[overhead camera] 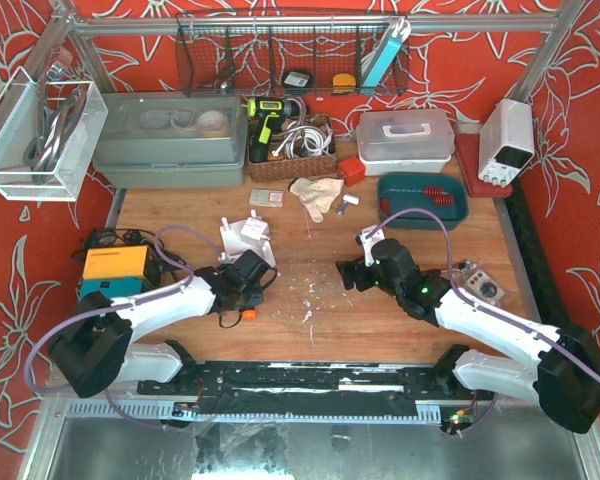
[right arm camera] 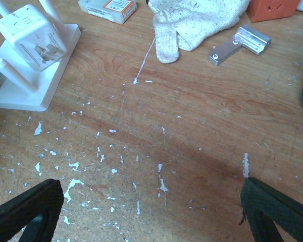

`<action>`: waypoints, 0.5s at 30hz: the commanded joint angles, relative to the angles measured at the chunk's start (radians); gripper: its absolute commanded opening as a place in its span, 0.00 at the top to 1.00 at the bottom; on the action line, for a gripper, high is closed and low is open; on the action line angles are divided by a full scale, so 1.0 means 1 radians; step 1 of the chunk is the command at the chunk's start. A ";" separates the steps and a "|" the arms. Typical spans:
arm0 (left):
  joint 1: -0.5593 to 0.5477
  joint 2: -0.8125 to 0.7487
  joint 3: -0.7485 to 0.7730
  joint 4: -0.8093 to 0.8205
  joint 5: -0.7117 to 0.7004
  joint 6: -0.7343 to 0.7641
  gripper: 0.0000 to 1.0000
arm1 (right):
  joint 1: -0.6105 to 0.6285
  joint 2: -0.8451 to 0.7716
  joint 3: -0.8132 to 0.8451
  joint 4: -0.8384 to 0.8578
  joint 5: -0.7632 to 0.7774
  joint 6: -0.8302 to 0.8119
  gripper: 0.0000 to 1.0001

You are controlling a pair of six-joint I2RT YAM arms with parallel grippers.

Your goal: Install the large spring

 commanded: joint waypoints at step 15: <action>-0.005 -0.360 -0.022 -0.036 0.004 0.056 1.00 | 0.005 -0.010 -0.012 -0.001 0.056 -0.007 0.04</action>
